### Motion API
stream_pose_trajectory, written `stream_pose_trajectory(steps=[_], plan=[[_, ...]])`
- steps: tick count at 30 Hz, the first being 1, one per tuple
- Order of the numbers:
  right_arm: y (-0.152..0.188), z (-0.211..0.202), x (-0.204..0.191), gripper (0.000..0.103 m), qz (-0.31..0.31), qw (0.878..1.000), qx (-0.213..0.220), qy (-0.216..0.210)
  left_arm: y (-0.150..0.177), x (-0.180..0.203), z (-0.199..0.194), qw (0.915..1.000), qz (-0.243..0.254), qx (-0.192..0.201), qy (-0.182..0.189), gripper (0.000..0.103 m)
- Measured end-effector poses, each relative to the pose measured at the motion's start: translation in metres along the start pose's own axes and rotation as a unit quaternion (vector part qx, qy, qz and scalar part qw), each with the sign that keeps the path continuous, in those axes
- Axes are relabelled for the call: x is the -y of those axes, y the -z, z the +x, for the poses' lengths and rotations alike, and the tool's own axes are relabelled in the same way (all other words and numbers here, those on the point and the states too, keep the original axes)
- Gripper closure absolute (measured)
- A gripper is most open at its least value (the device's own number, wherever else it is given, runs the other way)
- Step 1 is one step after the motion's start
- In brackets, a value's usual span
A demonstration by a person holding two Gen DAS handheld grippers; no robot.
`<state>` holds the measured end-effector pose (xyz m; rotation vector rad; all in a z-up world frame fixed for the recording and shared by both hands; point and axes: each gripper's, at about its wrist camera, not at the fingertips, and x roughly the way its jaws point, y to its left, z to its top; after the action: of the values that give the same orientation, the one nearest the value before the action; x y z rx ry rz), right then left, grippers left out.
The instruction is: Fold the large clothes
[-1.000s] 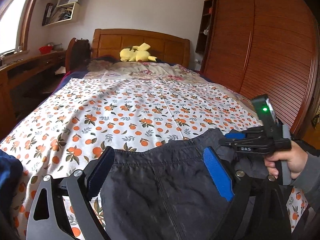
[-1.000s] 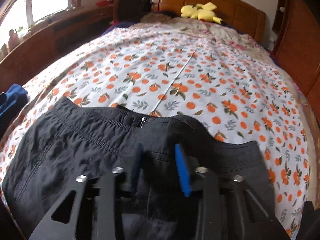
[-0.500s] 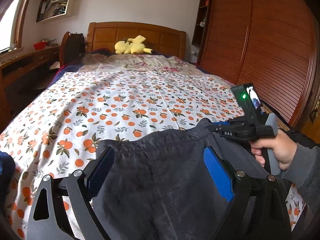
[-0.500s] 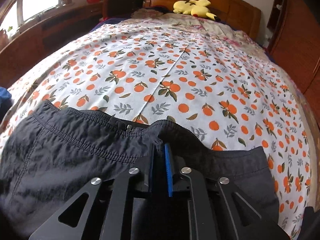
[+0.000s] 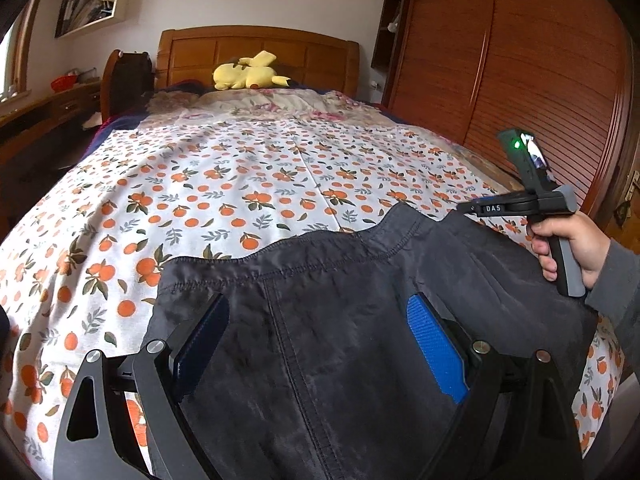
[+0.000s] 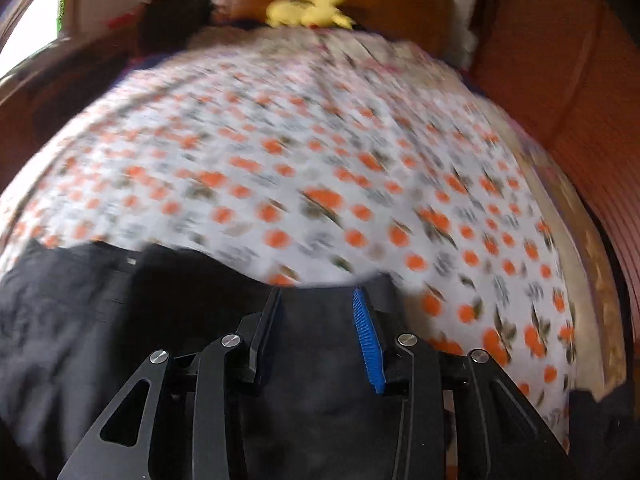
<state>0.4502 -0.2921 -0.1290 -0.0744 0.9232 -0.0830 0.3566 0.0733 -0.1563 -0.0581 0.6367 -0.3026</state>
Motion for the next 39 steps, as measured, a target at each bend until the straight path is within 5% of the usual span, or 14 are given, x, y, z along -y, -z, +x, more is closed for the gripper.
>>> stream_pose_trajectory(steps=[4,11,13,15,19,29,33,39], plan=[[0.011,0.021,0.033,0.051,0.031,0.999,-0.035,0.02,0.0,0.0,0.003,1.0,0.0,-0.003,0.001,0.011],[0.019,0.036,0.055,0.052,0.067,0.995,-0.073,-0.018,0.001,0.0,0.002,1.0,0.001,-0.004,0.001,0.011],[0.021,0.037,0.053,0.082,0.068,0.994,-0.078,-0.039,0.0,-0.001,0.002,1.0,0.001,-0.004,0.001,0.011],[0.022,0.033,0.05,0.097,0.06,0.995,-0.07,-0.046,0.0,0.0,0.002,1.0,0.002,-0.003,0.001,0.011],[0.023,0.001,0.058,0.1,0.062,0.998,-0.01,0.003,0.0,0.003,0.001,1.0,0.006,-0.002,0.003,0.011],[0.033,-0.031,0.082,0.092,0.072,0.996,0.013,0.046,0.004,0.021,-0.016,0.9995,0.025,0.007,0.018,0.011],[0.046,-0.058,0.08,0.091,0.063,0.997,0.027,0.032,0.009,0.034,-0.024,0.999,0.039,0.009,0.022,0.011],[0.089,-0.106,0.064,0.076,0.043,0.998,0.053,0.009,0.031,0.051,-0.039,0.9975,0.066,0.005,0.025,0.01]])
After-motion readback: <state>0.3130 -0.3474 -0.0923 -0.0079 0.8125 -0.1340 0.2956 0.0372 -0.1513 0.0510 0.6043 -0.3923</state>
